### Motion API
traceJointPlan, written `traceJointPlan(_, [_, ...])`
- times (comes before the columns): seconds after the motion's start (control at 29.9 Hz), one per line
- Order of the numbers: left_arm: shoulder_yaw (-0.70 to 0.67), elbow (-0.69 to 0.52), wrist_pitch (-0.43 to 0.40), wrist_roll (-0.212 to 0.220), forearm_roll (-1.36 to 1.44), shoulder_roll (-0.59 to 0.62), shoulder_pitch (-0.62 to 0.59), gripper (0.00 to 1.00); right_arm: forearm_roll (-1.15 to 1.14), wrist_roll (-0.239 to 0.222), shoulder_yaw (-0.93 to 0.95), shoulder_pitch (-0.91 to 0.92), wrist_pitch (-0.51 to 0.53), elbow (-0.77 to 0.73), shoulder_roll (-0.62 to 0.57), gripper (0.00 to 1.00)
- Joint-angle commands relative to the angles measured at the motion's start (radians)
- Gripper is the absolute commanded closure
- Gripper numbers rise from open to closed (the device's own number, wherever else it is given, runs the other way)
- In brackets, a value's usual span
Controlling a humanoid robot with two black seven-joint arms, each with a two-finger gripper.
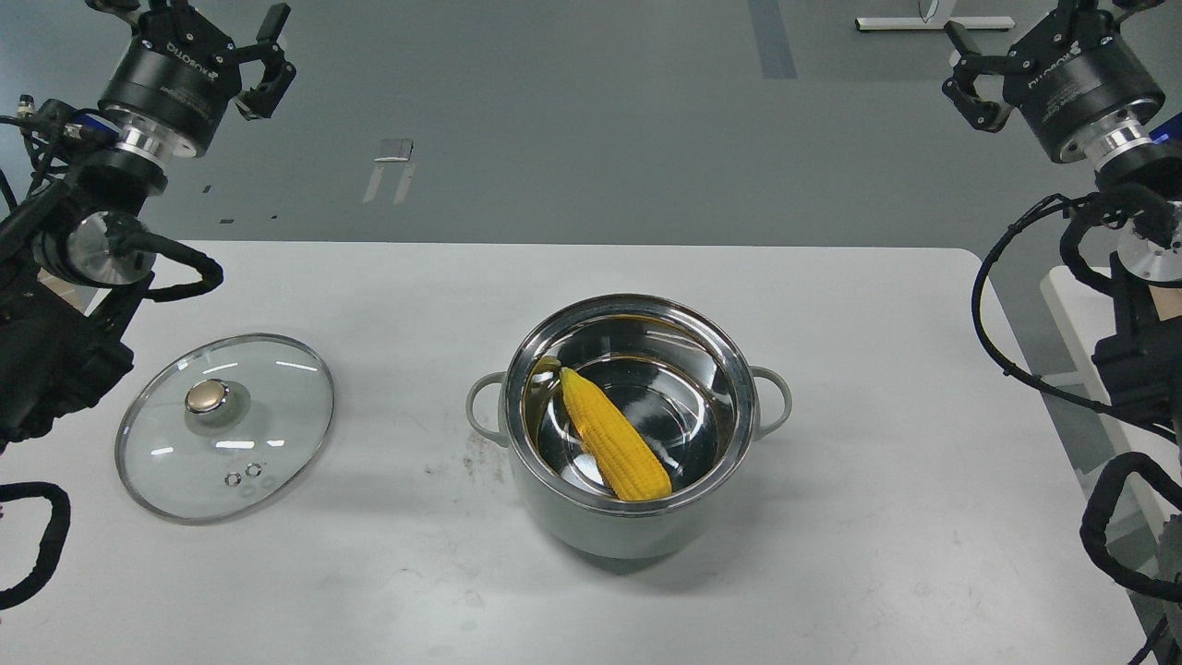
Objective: Open pot and put corn in
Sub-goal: 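Release the corn and raise the right gripper out of the pot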
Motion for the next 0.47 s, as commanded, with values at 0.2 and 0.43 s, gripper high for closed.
traceJointPlan(0.2, [-0.018,-0.012,0.000,0.005,0.009,-0.017,-0.006,0.02,0.117,0.003,-0.004,-0.019,0.000,-0.012,0.026,0.00])
traceJointPlan(0.43, [-0.018,-0.014,0.000,0.006,0.009,-0.014,-0.006,0.02,0.124,0.070,-0.001,-0.023,0.000,-0.006,0.043,0.00])
